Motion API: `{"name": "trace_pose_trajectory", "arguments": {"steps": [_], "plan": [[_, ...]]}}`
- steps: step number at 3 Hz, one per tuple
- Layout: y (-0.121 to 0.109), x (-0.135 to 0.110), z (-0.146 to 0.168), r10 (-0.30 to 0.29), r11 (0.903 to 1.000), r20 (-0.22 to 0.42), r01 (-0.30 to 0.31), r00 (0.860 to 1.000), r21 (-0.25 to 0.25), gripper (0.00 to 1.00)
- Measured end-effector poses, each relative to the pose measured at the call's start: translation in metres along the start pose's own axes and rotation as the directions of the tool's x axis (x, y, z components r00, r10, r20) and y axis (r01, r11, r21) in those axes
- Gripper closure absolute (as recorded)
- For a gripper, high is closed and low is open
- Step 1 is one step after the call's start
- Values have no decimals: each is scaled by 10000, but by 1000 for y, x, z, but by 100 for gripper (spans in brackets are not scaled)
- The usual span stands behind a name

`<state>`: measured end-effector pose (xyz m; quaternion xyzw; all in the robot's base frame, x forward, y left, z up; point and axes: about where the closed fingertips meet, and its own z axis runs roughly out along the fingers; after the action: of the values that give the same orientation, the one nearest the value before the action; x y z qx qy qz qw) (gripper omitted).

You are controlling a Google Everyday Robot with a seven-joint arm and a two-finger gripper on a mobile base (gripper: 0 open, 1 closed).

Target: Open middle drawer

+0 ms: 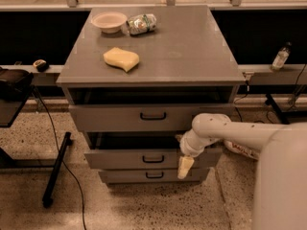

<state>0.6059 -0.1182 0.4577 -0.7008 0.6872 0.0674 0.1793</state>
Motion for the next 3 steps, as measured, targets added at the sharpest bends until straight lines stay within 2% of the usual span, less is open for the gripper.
{"name": "trace_pose_trajectory", "arguments": {"steps": [1, 2, 3], "plan": [[-7, 15, 17, 256, 9986, -101, -260, 9996, -461, 18], [0, 21, 19, 326, 9968, -49, -329, 9995, -731, 42], [26, 22, 2, -10, 9947, 142, 24, 9999, -1031, 65]]}}
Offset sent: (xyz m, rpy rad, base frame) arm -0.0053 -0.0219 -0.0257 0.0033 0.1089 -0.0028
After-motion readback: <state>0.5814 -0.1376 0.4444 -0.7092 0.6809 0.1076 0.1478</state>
